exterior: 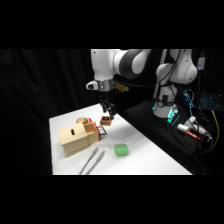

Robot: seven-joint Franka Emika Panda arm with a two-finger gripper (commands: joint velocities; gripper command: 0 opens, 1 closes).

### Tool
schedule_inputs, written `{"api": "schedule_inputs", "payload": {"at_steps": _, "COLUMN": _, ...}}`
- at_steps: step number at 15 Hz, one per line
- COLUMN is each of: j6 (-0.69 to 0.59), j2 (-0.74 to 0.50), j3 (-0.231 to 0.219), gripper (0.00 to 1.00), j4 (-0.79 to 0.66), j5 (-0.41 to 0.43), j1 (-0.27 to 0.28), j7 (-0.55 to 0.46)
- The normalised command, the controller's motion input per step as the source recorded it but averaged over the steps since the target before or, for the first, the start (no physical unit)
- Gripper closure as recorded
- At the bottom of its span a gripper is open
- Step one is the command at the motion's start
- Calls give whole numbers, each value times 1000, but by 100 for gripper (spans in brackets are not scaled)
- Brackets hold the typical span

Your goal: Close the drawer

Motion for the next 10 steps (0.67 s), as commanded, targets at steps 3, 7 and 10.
{"api": "schedule_inputs", "payload": {"at_steps": 3, "j6": 96, "j2": 37, "j3": 13, "gripper": 0, "j4": -6, "j5": 23, "j1": -25, "j7": -25}}
{"api": "schedule_inputs", "payload": {"at_steps": 7, "j6": 324, "j2": 140, "j3": -1, "gripper": 0, "j4": -52, "j5": 55, "j1": -44, "j7": -31}}
{"api": "schedule_inputs", "payload": {"at_steps": 10, "j6": 398, "j2": 108, "j3": -14, "gripper": 0, "j4": -137, "j5": 101, "j1": -66, "j7": -56}}
